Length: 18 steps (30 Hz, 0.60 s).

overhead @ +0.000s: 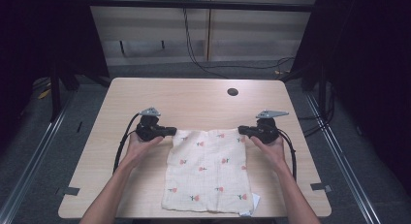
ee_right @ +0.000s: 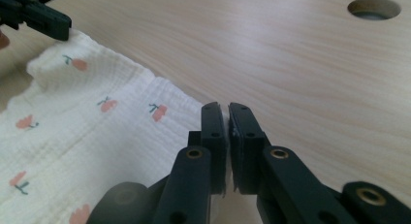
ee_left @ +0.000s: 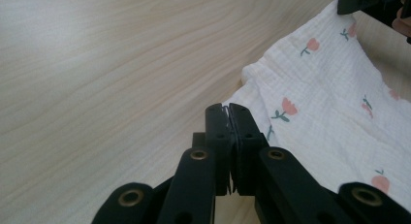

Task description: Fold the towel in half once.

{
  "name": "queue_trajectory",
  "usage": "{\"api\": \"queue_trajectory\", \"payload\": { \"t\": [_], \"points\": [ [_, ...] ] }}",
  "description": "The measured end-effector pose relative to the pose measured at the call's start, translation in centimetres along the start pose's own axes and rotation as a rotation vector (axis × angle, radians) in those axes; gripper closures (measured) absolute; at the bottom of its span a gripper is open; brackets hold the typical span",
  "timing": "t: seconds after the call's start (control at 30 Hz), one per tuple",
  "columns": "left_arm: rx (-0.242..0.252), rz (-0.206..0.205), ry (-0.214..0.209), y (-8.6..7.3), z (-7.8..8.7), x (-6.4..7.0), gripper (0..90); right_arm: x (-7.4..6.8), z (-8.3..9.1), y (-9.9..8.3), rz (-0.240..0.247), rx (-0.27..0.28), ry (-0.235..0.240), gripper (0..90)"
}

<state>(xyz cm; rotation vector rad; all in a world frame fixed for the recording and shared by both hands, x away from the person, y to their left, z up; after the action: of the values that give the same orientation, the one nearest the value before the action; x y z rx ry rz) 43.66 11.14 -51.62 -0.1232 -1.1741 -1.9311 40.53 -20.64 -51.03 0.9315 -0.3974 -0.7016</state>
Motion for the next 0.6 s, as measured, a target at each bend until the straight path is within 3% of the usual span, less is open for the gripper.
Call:
{"api": "queue_trajectory", "payload": {
  "t": [0.3,0.43,0.6],
  "points": [
    [0.055,0.003,0.006,0.9,1.5,-0.4,88.2,0.5,1.2,0.8,-0.017,0.050,-0.007,86.0],
    [0.094,0.026,-0.010,1.4,1.8,-0.2,88.2,0.6,1.4,1.3,0.004,0.053,-0.003,86.0],
    [0.081,0.003,-0.014,1.5,1.2,0.3,88.2,1.1,1.2,1.9,-0.002,0.065,-0.004,86.0]
  ]
}}
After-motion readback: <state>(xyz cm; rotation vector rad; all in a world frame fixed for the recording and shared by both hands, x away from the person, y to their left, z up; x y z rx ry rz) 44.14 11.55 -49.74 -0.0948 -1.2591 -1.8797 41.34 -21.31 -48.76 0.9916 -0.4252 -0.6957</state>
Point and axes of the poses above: each handheld gripper's, and its own axes: z roughly backward along the jaws, y roughly out of its top, x roughly to its right, the point moved 7 cm from there along -z, roughly forward along the jaws, and after that the axes turned 15 degrees about z, right-handed, at the moved point
